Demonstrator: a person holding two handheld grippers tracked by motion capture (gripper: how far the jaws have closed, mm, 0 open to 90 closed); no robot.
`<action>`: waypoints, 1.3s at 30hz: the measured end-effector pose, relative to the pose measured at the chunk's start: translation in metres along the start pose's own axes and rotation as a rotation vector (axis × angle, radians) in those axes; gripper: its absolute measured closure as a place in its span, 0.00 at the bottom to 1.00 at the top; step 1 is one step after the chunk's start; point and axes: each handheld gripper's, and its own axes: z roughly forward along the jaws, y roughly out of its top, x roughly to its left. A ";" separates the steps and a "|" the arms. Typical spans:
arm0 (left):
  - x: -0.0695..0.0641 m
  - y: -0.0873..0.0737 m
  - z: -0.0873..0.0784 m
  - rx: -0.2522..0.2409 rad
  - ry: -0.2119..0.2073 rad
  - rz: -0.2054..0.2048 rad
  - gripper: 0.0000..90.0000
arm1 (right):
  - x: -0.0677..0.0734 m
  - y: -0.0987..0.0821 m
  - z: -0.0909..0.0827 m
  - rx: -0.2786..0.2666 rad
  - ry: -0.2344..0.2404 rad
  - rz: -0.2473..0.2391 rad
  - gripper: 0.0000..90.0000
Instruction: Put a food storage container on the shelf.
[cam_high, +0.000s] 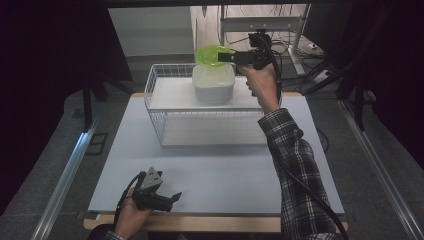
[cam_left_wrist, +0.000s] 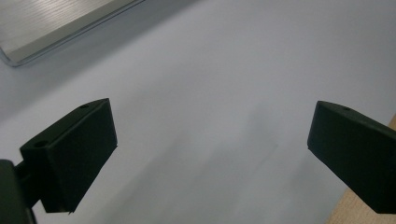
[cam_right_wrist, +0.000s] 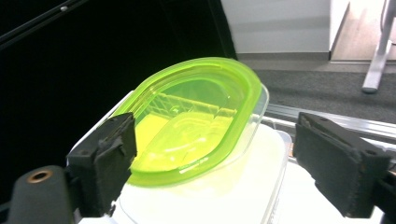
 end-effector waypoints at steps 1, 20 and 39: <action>0.000 0.000 0.000 0.000 0.000 0.000 0.01 | 0.000 -0.001 -0.001 -0.002 0.005 -0.007 0.13; 0.000 0.000 -0.001 -0.012 -0.012 -0.006 0.01 | -0.010 -0.028 -0.031 -0.021 0.021 -0.120 0.08; -0.001 0.003 -0.005 -0.044 -0.043 -0.023 0.02 | -0.009 -0.059 -0.048 -0.005 -0.004 -0.189 0.06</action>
